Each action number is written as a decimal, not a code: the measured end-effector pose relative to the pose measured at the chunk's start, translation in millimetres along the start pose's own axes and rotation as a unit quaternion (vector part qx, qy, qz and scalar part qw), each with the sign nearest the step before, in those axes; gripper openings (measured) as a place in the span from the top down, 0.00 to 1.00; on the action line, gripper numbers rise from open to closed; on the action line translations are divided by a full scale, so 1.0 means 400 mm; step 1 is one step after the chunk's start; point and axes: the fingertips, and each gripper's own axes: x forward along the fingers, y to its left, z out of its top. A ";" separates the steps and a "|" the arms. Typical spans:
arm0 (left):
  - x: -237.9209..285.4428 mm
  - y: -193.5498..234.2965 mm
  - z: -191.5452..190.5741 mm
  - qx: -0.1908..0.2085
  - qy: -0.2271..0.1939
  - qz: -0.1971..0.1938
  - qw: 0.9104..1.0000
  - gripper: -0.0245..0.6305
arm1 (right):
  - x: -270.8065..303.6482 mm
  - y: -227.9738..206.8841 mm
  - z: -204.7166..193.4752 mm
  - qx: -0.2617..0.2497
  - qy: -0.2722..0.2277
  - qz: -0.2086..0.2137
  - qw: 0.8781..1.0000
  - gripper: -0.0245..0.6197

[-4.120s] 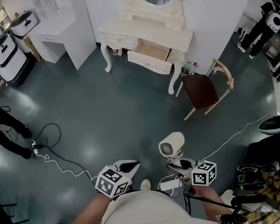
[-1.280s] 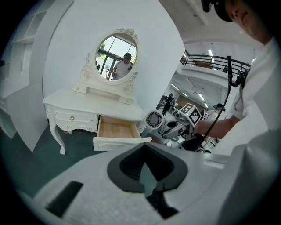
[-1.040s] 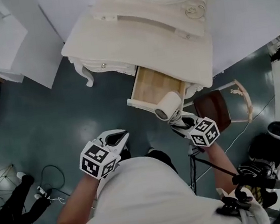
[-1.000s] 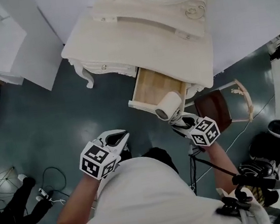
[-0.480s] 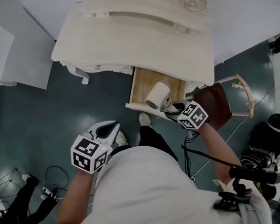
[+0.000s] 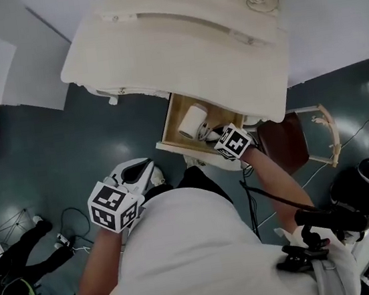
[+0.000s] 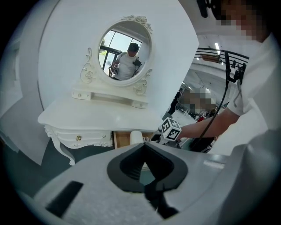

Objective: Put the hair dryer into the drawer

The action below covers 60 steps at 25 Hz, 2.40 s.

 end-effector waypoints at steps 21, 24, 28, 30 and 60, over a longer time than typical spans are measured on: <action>0.056 0.008 0.020 -0.053 0.014 0.081 0.995 0.96 | 0.171 -0.206 0.038 -0.009 0.012 -0.045 0.999 0.70; 0.060 0.001 0.019 -0.055 0.017 0.083 0.995 0.96 | 0.186 -0.222 0.037 -0.007 0.009 -0.055 0.998 0.70; 0.065 -0.006 0.020 -0.057 0.022 0.089 0.994 0.96 | 0.202 -0.246 0.039 -0.008 0.002 -0.070 0.998 0.70; 0.068 -0.004 0.016 -0.060 0.024 0.093 0.994 0.96 | 0.215 -0.256 0.034 -0.006 0.002 -0.075 0.997 0.70; 0.062 -0.036 -0.002 -0.074 0.025 0.106 0.991 0.96 | 0.240 -0.261 0.017 -0.022 -0.007 -0.084 0.996 0.62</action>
